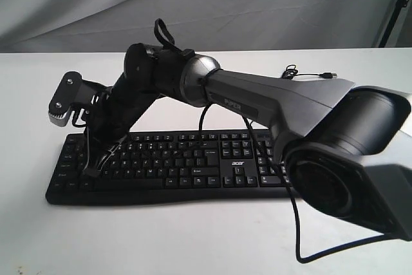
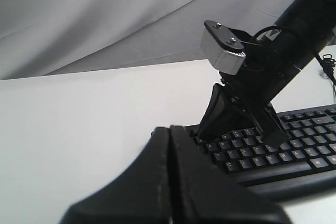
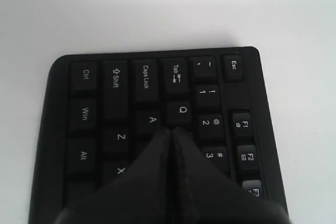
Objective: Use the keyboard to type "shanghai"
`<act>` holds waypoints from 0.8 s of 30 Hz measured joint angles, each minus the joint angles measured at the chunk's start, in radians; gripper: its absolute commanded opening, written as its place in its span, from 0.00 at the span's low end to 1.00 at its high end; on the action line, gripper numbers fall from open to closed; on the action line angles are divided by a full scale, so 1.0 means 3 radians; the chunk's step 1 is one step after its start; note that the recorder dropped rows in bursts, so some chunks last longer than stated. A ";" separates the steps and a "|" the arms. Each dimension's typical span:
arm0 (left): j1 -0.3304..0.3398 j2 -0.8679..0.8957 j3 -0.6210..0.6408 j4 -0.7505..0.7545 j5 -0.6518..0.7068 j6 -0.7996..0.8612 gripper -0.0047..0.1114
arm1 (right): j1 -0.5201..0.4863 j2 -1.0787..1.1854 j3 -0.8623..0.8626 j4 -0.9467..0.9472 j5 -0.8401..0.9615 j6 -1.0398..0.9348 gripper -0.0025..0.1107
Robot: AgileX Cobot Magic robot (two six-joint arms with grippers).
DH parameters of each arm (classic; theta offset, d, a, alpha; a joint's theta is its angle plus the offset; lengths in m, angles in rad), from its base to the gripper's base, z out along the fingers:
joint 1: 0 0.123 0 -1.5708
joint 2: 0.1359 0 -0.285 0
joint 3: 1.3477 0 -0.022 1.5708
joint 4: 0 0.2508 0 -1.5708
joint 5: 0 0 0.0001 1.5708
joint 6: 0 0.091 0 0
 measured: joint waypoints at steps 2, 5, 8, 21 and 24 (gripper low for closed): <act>0.0000 0.0000 0.0000 0.0000 0.0000 0.0000 0.04 | 0.0005 0.0000 0.0000 0.0001 0.0000 0.0030 0.02; 0.0000 0.0000 0.0000 0.0000 0.0000 0.0000 0.04 | 0.0015 0.0015 0.0000 -0.0010 -0.0007 0.0091 0.02; 0.0000 0.0000 0.0000 0.0000 0.0000 0.0000 0.04 | 0.0015 0.0051 0.0000 -0.0010 -0.0019 0.0112 0.02; 0.0000 0.0000 0.0000 0.0000 0.0000 0.0000 0.04 | 0.0041 0.0072 0.0000 -0.0015 -0.0059 0.0154 0.02; 0.0000 0.0000 0.0000 0.0000 0.0000 0.0000 0.04 | 0.0057 0.0072 0.0000 -0.0015 -0.0066 0.0166 0.02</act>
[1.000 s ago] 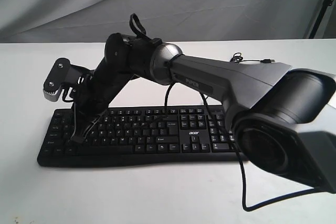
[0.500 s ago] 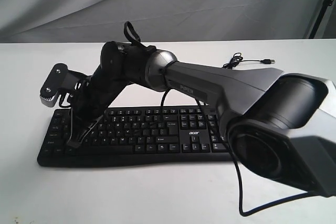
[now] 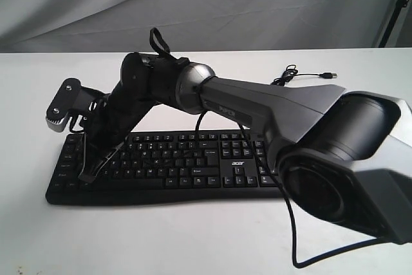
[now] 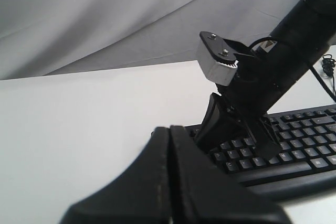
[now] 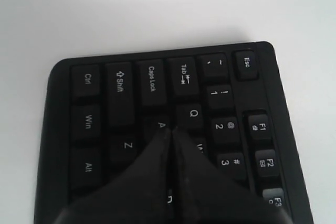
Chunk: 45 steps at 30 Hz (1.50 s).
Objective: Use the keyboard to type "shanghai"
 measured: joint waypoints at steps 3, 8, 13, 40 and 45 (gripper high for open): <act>0.0000 0.0000 0.0000 0.0000 0.0000 0.0000 0.04 | 0.0011 0.0000 0.0000 0.0000 -0.0021 0.0009 0.02; 0.0000 0.0000 0.0000 0.0000 0.0000 0.0000 0.04 | 0.0019 0.0000 0.0000 0.0000 -0.0028 0.0049 0.02; 0.0000 0.0000 0.0000 0.0000 0.0000 0.0000 0.04 | 0.0019 0.0013 0.0000 -0.0036 -0.0036 0.0075 0.02; 0.0000 0.0000 0.0000 0.0000 0.0000 0.0000 0.04 | 0.0019 0.0066 0.0000 -0.0048 -0.0017 0.0090 0.02; 0.0000 0.0000 0.0000 0.0000 0.0000 0.0000 0.04 | 0.0019 0.0066 0.0000 -0.0048 0.0014 0.0090 0.02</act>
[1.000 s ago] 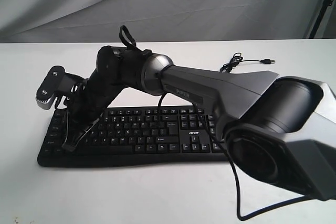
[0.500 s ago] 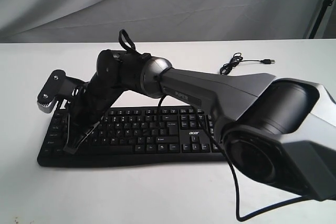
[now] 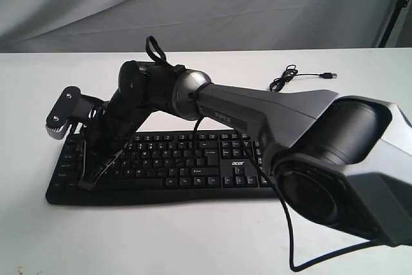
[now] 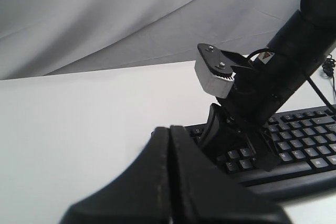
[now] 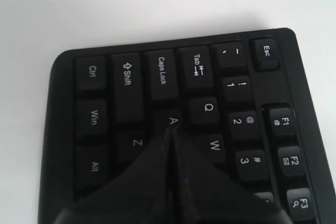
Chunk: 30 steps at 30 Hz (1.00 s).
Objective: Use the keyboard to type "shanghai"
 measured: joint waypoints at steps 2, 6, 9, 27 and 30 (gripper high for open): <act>0.0000 0.0000 0.0000 0.0000 0.0000 0.0000 0.04 | 0.0000 0.0000 0.0000 0.0000 0.0015 0.0000 0.02; 0.0000 0.0000 0.0000 0.0000 0.0000 0.0000 0.04 | 0.0000 0.0000 0.0000 0.0000 0.0022 0.0002 0.02; 0.0000 0.0000 0.0000 0.0000 0.0000 0.0000 0.04 | 0.0000 0.0012 0.0000 0.0000 0.0022 0.0009 0.02; 0.0000 0.0000 0.0000 0.0000 0.0000 0.0000 0.04 | 0.0000 -0.0092 0.0000 -0.0122 0.0021 0.0009 0.02; 0.0000 0.0000 0.0000 0.0000 0.0000 0.0000 0.04 | 0.0000 -0.0158 0.0000 -0.0153 0.0021 0.0048 0.02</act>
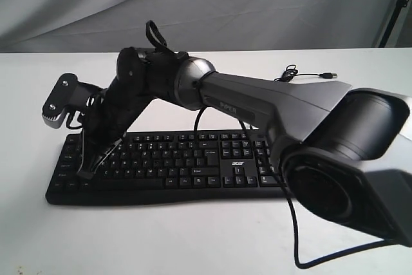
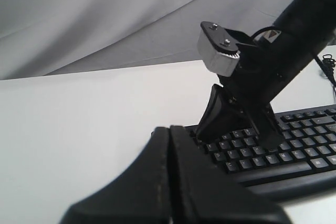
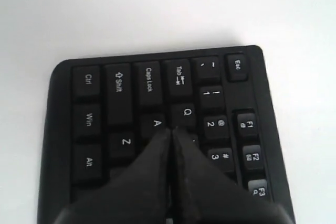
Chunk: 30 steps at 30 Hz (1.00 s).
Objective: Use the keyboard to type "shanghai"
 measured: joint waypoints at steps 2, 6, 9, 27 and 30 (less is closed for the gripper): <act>0.0000 0.0000 0.0000 0.0000 0.0000 0.0000 0.04 | -0.0007 -0.0030 0.0000 -0.0013 0.0032 0.0024 0.02; 0.0000 0.0000 0.0000 0.0000 0.0000 0.0000 0.04 | -0.0055 -0.0067 0.0000 -0.0013 0.0240 0.0041 0.02; 0.0000 0.0000 0.0000 0.0000 0.0000 0.0000 0.04 | -0.0115 -0.0075 0.0000 -0.0013 0.0376 0.0041 0.02; 0.0000 0.0000 0.0000 0.0000 0.0000 0.0000 0.04 | -0.0347 -0.0417 0.0797 0.0112 0.0194 -0.0173 0.02; 0.0000 0.0000 0.0000 0.0000 0.0000 0.0000 0.04 | -0.0347 -0.0496 0.0942 0.0184 0.0062 -0.0231 0.02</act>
